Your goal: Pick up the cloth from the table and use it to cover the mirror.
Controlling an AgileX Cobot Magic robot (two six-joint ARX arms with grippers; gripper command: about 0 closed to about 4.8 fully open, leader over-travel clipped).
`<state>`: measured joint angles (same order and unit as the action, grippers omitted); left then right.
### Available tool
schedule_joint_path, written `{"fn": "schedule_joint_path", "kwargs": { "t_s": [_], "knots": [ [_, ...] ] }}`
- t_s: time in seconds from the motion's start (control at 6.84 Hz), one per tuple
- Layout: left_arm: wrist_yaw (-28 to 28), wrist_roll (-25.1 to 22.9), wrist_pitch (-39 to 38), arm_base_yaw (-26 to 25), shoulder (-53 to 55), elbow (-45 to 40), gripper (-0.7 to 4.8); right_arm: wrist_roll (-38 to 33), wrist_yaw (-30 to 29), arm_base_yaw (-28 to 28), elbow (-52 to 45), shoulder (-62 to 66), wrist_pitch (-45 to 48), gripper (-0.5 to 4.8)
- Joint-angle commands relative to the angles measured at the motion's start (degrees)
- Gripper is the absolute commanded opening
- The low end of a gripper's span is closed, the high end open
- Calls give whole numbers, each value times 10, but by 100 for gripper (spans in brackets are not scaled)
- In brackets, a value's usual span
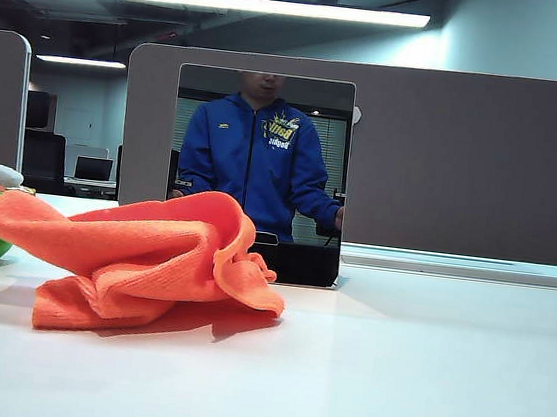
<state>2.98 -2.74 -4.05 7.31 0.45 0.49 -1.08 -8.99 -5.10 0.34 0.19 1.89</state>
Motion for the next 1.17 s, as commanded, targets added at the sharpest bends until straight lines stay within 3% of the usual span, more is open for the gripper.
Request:
{"fn": "schedule_joint_path", "kwargs": {
  "t_s": [0.15,0.73,0.88,1.02,1.17],
  "knots": [
    [-2,2,7,0,0,1,-6,0,-1,0,-1,-1,10,-5],
    [-5,10,9,0,0,1,-6,0,-1,0,0,-1,14,-6],
    [-33,18,26,0,0,5,-6,15,-1,1,14,-1,9,-5],
    [-50,10,-2,1,5,66,-6,91,-1,1,132,8,-138,-5],
    [-64,3,-13,1,11,80,-5,91,-1,1,153,16,-161,-5]
  ]
}}
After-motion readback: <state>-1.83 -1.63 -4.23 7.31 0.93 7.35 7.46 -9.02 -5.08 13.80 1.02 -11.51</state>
